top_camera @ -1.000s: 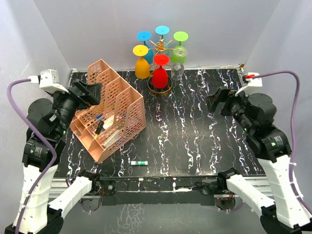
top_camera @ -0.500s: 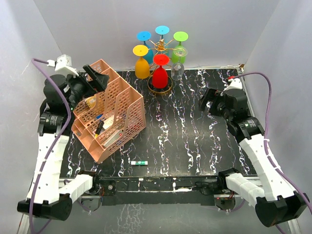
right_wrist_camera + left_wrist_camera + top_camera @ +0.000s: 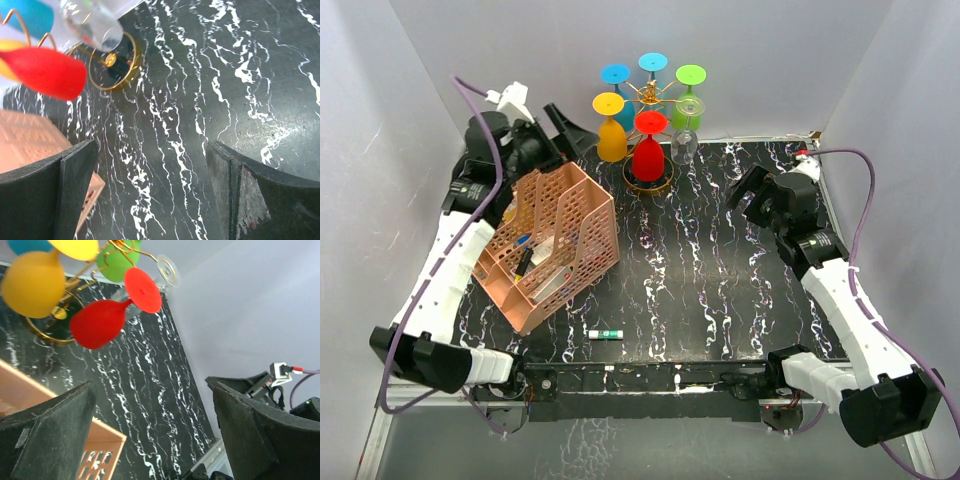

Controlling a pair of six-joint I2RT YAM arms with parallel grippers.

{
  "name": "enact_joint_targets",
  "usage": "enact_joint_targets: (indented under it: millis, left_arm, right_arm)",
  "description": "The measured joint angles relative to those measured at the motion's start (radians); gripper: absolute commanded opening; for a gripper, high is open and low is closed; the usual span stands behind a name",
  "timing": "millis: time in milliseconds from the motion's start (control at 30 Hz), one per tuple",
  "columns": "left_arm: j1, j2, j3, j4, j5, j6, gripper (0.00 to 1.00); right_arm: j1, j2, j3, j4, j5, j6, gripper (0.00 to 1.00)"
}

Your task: Take the wine glass off the wine glass rack

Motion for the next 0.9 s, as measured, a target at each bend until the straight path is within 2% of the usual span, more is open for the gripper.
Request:
enact_joint_targets:
  millis: [233,333,567,900]
  left_arm:
    - [-0.107,0.172,0.112,0.032,-0.070,-0.048,0.96]
    - [-0.142,0.250,0.164,0.035,-0.135,-0.056,0.95]
    - [-0.219,0.413,0.303,-0.003,-0.297,-0.033,0.83]
    - [-0.240,0.573,0.465,-0.028,-0.414,-0.006,0.72]
  right_arm:
    - [0.001,0.016,0.001,-0.002,0.111,0.132,0.99]
    - [0.001,0.016,0.001,0.027,0.076,0.103,0.98]
    - [0.001,0.016,0.001,0.096,-0.023,0.021,0.98]
    - [0.002,0.016,-0.001,0.124,-0.038,-0.003,0.98]
